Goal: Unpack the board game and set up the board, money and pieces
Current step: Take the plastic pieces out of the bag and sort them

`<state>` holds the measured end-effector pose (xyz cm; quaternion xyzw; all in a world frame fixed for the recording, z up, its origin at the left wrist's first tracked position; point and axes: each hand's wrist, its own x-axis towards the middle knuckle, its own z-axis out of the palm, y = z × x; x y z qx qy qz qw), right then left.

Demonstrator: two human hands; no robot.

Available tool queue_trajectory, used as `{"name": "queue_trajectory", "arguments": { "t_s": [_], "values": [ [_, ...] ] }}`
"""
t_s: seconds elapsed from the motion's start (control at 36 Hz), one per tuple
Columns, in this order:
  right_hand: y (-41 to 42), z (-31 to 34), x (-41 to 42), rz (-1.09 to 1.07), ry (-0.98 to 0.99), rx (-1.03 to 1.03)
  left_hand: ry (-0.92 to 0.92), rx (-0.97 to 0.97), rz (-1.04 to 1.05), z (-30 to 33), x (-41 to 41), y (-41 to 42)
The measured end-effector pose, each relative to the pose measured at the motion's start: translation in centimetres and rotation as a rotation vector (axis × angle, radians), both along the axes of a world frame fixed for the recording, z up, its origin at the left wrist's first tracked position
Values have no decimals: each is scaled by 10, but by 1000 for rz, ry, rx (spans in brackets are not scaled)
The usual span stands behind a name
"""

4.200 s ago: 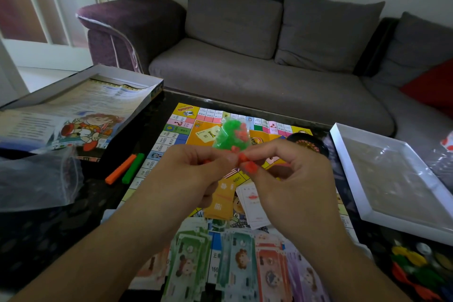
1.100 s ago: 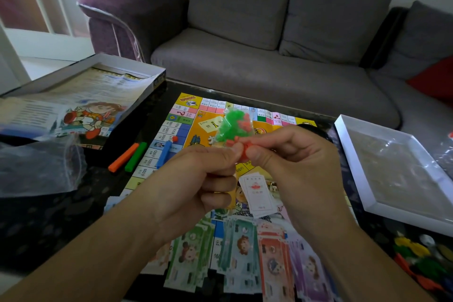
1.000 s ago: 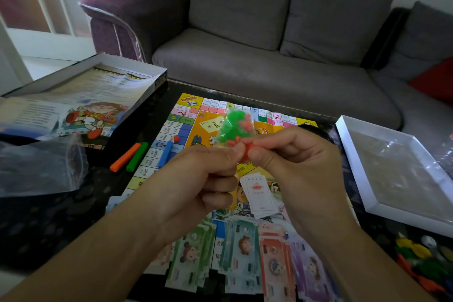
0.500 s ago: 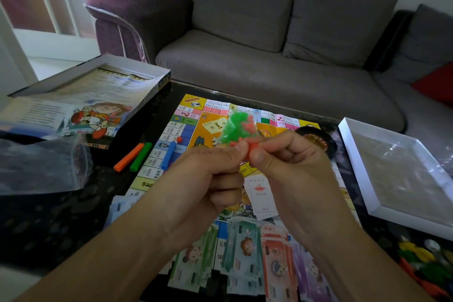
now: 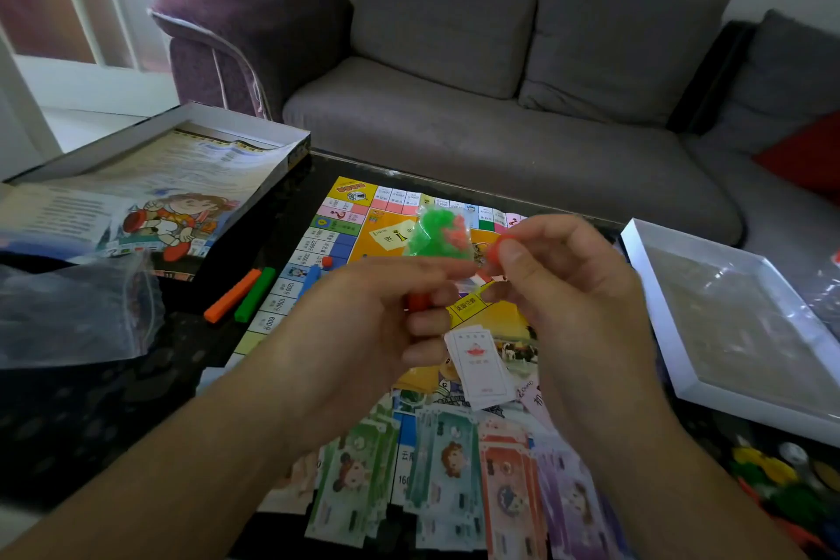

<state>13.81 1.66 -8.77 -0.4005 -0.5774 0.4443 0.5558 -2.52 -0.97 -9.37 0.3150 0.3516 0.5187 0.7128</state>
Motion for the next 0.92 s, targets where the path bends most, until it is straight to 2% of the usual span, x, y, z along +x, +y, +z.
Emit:
{"name": "queue_trajectory", "arguments": {
  "t_s": [0.08,0.17,0.25,0.47,0.92],
  "values": [
    [4,3,6,32,-6,-40,151,9,24,1,-3,2],
    [3,5,8,59,-146,-29,558,130,-12,-3,-8,-1],
    [3,6,6,100,-268,-5,755,226,-71,-3,-11,-6],
    [4,1,6,245,-350,6,913,343,-132,5,-14,-9],
    [0,-6,-1,210,-252,47,1026,375,-152,-2,-13,-8]
  ]
}}
